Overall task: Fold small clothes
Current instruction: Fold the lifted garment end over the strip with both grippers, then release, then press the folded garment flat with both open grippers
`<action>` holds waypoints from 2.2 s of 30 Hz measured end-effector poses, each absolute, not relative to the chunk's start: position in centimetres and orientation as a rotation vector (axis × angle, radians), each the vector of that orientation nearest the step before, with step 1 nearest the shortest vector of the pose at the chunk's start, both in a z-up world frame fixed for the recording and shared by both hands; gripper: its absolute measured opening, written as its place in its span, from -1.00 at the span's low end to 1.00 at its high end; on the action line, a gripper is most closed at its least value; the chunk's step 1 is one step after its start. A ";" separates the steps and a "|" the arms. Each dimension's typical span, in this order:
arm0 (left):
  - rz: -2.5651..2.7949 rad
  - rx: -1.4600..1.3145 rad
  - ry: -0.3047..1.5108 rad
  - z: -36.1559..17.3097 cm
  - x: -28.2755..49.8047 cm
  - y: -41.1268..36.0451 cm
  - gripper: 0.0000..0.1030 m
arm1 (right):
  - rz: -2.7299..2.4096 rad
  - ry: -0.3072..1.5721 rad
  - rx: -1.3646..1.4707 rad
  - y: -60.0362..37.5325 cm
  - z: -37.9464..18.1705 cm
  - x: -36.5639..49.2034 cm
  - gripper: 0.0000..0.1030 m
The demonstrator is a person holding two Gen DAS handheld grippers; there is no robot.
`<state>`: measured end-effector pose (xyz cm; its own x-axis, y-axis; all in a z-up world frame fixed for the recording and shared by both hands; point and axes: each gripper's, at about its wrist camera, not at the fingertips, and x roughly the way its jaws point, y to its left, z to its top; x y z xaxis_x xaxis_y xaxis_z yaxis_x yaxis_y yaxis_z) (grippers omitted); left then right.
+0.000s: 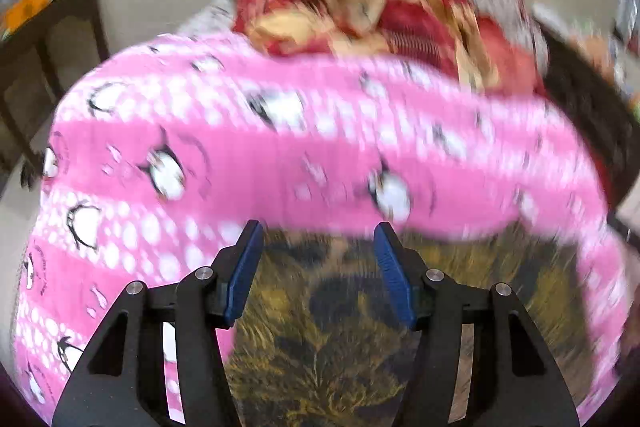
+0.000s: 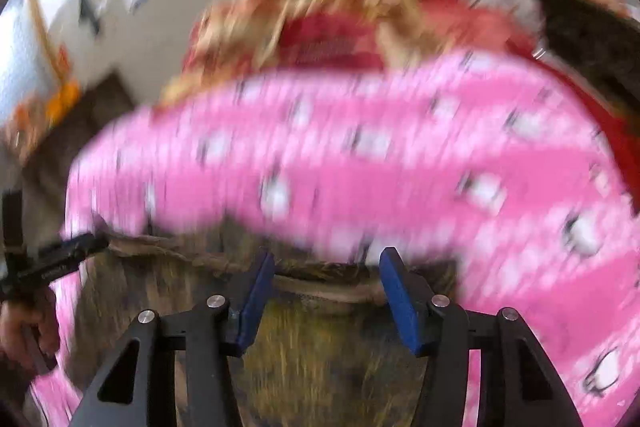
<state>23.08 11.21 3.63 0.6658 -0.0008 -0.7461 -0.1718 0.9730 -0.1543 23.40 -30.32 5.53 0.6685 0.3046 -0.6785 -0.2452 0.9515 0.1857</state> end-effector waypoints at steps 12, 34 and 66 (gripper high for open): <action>0.100 -0.136 0.875 -6.6 20.8 8.0 0.14 | 0.151 0.862 -0.097 -24.4 -3.9 22.6 0.10; 0.083 -0.156 0.929 -6.7 16.8 2.0 0.64 | 0.121 0.782 -0.121 -22.3 0.9 19.4 0.49; 0.097 -0.116 0.866 -6.6 15.9 1.3 0.72 | 0.288 0.858 -0.130 -21.5 -6.0 14.8 0.94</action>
